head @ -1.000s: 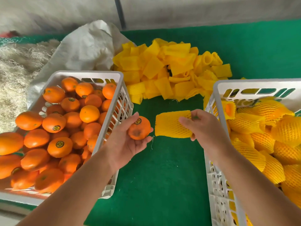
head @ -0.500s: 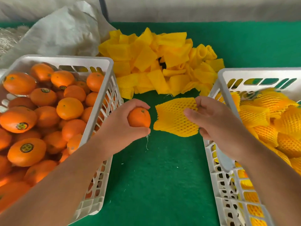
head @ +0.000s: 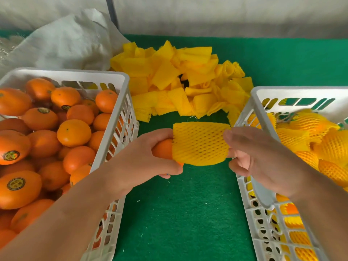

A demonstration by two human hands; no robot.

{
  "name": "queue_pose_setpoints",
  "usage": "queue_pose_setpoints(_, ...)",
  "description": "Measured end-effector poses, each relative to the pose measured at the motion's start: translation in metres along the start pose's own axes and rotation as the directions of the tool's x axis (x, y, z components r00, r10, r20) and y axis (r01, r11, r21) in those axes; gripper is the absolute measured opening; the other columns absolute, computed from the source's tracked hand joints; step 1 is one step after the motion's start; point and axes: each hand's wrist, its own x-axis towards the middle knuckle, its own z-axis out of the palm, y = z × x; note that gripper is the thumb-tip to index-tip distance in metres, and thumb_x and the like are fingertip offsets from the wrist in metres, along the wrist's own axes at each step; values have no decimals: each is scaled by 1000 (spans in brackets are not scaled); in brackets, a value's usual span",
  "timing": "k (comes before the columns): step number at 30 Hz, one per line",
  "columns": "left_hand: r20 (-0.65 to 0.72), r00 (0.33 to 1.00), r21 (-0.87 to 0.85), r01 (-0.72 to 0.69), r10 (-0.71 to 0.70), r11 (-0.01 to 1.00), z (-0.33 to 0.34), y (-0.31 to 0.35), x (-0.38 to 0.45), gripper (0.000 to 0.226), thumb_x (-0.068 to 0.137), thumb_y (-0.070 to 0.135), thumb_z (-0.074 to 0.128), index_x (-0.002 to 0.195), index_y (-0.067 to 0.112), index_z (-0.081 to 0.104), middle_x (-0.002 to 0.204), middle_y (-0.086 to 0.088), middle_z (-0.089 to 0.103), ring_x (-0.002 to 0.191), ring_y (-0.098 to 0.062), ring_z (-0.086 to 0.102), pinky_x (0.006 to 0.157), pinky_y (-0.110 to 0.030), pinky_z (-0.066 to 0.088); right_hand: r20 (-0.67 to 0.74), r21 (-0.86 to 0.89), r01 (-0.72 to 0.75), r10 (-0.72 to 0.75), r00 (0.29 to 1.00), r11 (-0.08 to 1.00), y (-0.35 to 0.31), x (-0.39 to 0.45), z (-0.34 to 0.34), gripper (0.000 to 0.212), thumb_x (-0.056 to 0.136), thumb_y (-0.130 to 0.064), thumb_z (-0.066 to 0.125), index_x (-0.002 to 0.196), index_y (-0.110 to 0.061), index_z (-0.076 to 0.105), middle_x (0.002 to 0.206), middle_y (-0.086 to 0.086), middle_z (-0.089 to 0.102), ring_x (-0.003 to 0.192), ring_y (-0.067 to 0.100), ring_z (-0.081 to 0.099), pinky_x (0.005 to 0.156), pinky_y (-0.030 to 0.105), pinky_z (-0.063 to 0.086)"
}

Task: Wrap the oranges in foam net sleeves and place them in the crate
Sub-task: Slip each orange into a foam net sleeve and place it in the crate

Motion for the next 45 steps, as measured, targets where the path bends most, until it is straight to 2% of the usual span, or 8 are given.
queue_pose_setpoints(5,-24,999,19,38,-38,999,3,-2,2,55,65,25,86,113,47,73,115,5,68,88,-17,74,74,-28,62,72,-188,36,-23,997,981,0,1,3,27,88,-56,78,91,-29,82,72,6,58,49,24,24,43,31,20)
queue_pose_setpoints(12,-175,983,-85,46,-61,995,3,2,4,34,72,51,79,103,37,78,106,19,69,103,-27,70,62,-33,61,20,-256,9,-4,1000,967,4,1,7,57,87,-62,73,123,-17,74,120,51,45,53,34,13,44,42,19)
queue_pose_setpoints(16,-131,985,-165,87,-109,982,0,7,3,41,74,45,79,114,38,80,122,15,69,108,-27,70,64,-33,60,102,-220,35,-13,995,975,5,1,5,46,93,-54,71,128,-24,74,129,39,55,55,41,14,48,38,18)
queue_pose_setpoints(20,-61,982,-239,159,-178,958,-3,7,1,37,69,41,83,106,37,81,111,9,74,107,-34,74,60,-33,58,150,-285,115,-74,986,952,4,-1,5,33,99,-51,65,130,-42,72,135,-10,71,52,34,35,46,25,37)
queue_pose_setpoints(24,-82,982,-302,140,-172,943,-5,5,3,36,66,37,85,102,39,81,109,6,76,105,-34,76,60,-36,59,86,-321,134,-112,990,938,5,-2,4,27,95,-56,68,117,-44,77,103,-32,74,46,19,44,49,15,42)
queue_pose_setpoints(31,-107,988,-171,91,-111,981,3,4,4,40,61,41,88,101,38,81,104,16,74,94,-19,76,64,-36,61,55,-214,113,-104,993,970,4,0,3,49,84,-64,78,117,-28,79,108,16,75,49,13,39,45,21,35)
queue_pose_setpoints(39,-149,980,-95,120,-133,988,6,5,3,38,64,43,84,101,34,81,116,4,73,104,-28,72,63,-36,60,251,-257,93,-27,968,962,-2,-7,11,16,93,-44,76,108,-47,77,99,-23,76,58,4,56,52,19,47)
queue_pose_setpoints(45,-79,983,-298,134,-164,945,-2,10,1,33,74,36,75,104,24,82,124,-3,72,103,-30,72,63,-36,59,287,-186,-45,98,953,982,-1,-6,7,49,90,-51,79,134,-33,69,139,-5,69,104,18,73,63,27,57)
